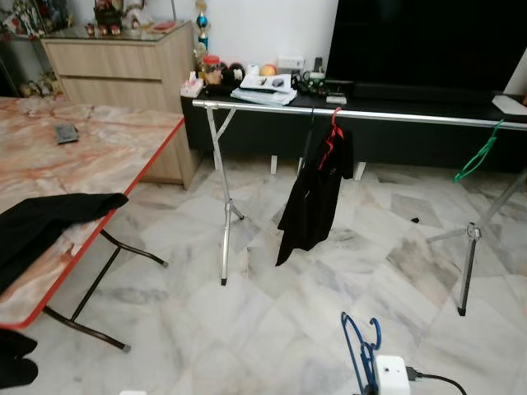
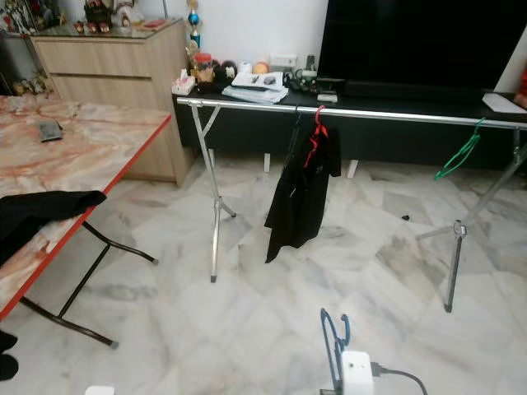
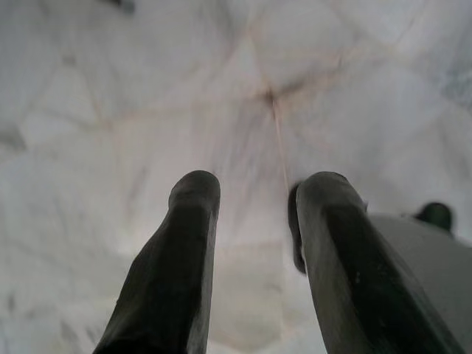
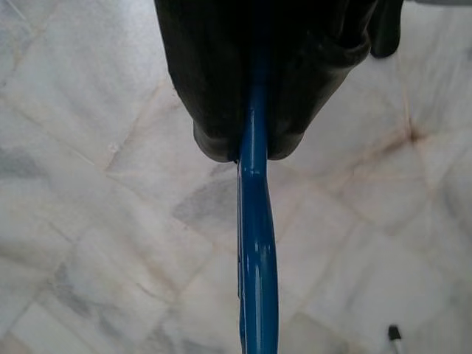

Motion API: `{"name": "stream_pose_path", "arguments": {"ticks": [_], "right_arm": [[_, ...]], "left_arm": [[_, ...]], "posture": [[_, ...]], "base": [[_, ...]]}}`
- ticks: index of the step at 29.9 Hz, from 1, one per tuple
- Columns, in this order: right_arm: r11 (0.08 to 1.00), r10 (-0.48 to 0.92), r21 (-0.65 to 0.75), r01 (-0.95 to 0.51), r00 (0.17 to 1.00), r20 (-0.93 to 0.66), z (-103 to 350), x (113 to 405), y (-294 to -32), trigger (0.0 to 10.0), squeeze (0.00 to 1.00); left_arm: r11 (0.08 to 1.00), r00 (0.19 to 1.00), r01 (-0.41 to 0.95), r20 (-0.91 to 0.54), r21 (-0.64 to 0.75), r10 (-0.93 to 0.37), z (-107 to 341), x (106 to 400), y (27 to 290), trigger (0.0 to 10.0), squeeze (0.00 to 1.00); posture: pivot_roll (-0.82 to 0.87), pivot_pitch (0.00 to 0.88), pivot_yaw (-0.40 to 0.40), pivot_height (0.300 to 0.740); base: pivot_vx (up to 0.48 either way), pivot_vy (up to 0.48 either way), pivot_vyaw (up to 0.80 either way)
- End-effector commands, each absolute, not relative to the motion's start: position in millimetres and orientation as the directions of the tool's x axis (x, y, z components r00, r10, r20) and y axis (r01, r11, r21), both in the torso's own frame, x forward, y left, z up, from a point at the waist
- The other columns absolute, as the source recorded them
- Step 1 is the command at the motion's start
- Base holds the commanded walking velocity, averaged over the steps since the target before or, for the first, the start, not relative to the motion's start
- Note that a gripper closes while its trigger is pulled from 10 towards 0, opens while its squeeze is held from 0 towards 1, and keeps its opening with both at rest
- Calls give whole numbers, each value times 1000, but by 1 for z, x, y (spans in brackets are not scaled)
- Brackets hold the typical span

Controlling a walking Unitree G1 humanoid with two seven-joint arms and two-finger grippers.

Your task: Hang hanger

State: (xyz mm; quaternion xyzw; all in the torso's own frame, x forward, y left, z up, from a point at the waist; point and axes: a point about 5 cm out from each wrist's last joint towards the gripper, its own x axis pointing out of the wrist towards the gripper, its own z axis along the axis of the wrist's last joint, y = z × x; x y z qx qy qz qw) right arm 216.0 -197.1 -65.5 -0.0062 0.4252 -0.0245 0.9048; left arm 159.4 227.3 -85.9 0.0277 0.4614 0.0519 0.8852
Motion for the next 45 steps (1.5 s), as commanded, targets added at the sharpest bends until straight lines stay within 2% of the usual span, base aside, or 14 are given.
{"name": "stream_pose_path", "arguments": {"ticks": [1, 45], "right_arm": [[997, -72, -49, 54, 639, -765, -65, 214, -205, 10000, 0], [996, -80, -43, 73, 642, -762, -63, 218, -203, 10000, 0]], "left_arm": [[995, 579, -59, -810, 79, 99, -86, 163, 221, 10000, 0], [997, 575, -30, -815, 71, 75, -87, 165, 213, 10000, 0]], "posture": [[24, 0, 0, 740], [34, 17, 4, 740]], "base": [[330, 0, 0], [323, 0, 0]]}}
